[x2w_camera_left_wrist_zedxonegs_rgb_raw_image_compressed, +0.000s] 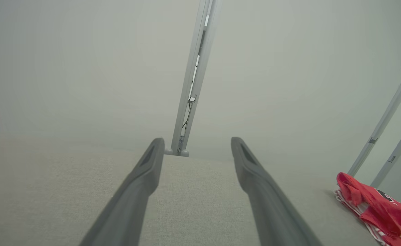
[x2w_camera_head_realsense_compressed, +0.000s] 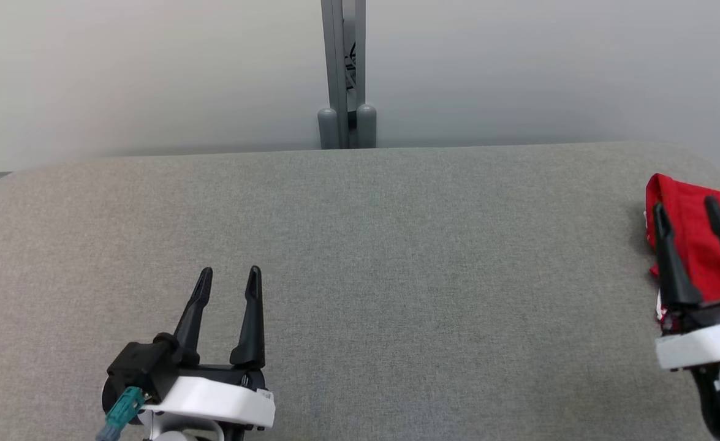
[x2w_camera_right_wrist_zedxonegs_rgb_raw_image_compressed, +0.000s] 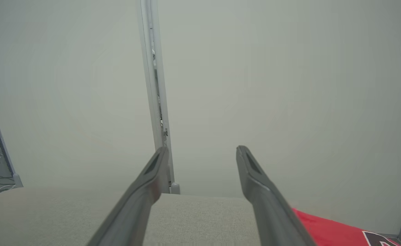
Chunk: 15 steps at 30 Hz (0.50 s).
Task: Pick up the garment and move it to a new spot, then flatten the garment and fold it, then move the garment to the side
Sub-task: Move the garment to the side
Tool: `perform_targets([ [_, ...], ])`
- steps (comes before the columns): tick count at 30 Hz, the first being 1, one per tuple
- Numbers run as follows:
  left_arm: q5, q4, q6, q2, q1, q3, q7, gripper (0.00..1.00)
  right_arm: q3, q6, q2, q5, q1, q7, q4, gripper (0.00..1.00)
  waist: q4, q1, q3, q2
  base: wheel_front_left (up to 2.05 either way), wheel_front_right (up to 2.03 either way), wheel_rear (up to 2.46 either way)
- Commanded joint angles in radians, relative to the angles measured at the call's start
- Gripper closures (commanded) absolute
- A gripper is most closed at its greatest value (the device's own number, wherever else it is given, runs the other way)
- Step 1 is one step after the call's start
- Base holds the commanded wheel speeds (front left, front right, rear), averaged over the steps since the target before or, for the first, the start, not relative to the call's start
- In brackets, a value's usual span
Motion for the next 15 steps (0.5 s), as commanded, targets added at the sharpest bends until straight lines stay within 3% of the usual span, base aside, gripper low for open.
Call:
perform_targets([
  [1, 0.007, -0.005, -0.009, 0.004, 0.021, 0.018, -0.003, 0.00, -0.014, 0.000, 0.037, -0.040, 0.052, -0.001, -0.037, 0.00, 0.000, 0.0000, -0.022, -0.0001, 0.00, 0.00, 0.00],
  [9, 0.017, -0.021, -0.032, 0.004, 0.085, 0.052, -0.003, 0.00, -0.072, 0.001, 0.175, -0.173, 0.201, -0.001, -0.090, 0.00, 0.002, 0.0000, -0.064, -0.0001, 0.00, 0.00, 0.00],
  [15, 0.039, -0.032, -0.004, 0.003, 0.115, 0.058, -0.003, 0.00, -0.080, 0.000, 0.209, -0.223, 0.245, -0.001, -0.103, 0.00, 0.000, 0.0000, -0.075, -0.0001, 0.00, 0.00, 0.00],
])
